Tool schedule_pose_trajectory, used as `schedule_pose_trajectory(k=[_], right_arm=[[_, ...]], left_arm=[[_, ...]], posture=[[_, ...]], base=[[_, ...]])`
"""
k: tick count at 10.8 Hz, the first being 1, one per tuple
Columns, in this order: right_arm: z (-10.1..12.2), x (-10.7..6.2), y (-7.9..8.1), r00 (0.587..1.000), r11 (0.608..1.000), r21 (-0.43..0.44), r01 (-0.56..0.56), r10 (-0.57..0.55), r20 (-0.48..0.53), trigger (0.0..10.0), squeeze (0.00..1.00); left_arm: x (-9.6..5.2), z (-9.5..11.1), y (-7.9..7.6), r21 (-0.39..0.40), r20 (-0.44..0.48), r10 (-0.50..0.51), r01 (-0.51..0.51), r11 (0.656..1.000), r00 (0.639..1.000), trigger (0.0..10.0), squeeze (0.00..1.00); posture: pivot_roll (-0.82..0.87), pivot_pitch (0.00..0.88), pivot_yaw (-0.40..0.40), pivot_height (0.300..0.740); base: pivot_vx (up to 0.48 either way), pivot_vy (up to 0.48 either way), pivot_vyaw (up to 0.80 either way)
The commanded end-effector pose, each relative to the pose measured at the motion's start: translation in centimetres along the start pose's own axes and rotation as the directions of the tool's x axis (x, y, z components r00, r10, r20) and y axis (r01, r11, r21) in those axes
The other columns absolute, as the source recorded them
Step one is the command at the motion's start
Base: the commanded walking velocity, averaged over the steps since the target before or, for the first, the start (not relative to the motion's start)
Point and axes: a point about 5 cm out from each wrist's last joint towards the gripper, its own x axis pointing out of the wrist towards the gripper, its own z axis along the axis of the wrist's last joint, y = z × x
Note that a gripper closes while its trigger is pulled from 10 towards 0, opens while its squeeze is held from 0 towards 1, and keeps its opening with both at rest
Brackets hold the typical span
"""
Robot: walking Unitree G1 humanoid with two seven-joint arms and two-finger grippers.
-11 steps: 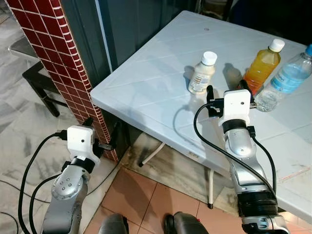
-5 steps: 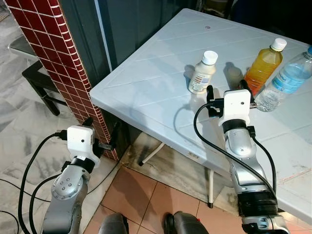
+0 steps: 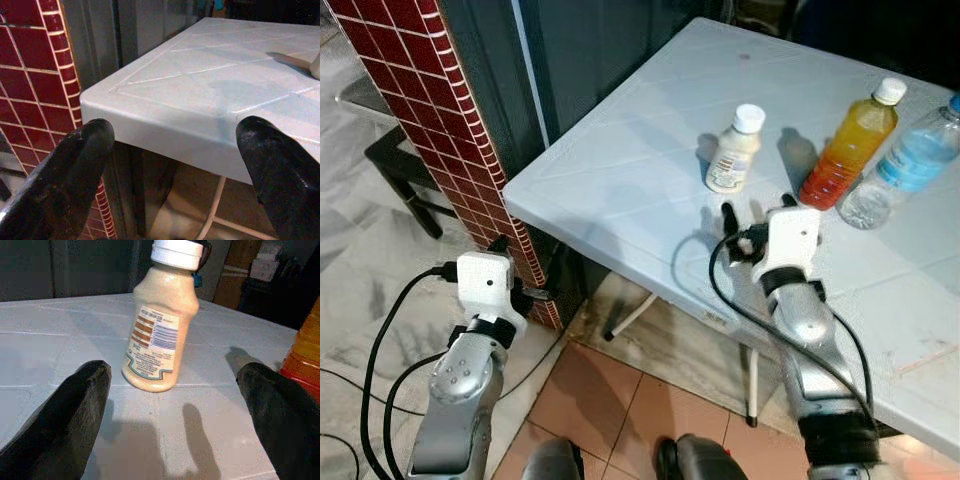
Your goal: Restocking fridge
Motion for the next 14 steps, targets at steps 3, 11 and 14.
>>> schedule_pose_trajectory(k=[3, 11, 14], right_arm=[[0.5, 0.1, -0.5, 1.000, 0.999, 0.029, 0.021, -0.021, 0.003, 10.0, 0.00], [4.8, 5.2, 0.0, 0.986, 0.995, 0.096, 0.017, -0.032, 0.163, 10.0, 1.00], [5.5, 5.9, 0.7, 0.982, 0.991, 0.133, 0.025, -0.049, 0.184, 10.0, 0.90]], left_arm=[[0.0, -0.2, 0.2, 0.006, -0.011, 0.014, -0.014, 1.000, 1.000, 10.0, 0.00], [0.0, 0.0, 0.5, 0.028, -0.014, 0.009, -0.008, 1.000, 1.000, 10.0, 0.00], [-0.2, 0.0, 0.7, 0.042, -0.025, -0.002, 0.003, 0.999, 1.000, 10.0, 0.00]], posture=[[0.04, 0.131, -0.004, 0.740], [0.07, 0.148, 0.015, 0.740], [0.09, 0.150, 0.030, 0.740]], base=[[0.000, 0.000, 0.00], [0.000, 0.000, 0.00], [0.000, 0.000, 0.00]])
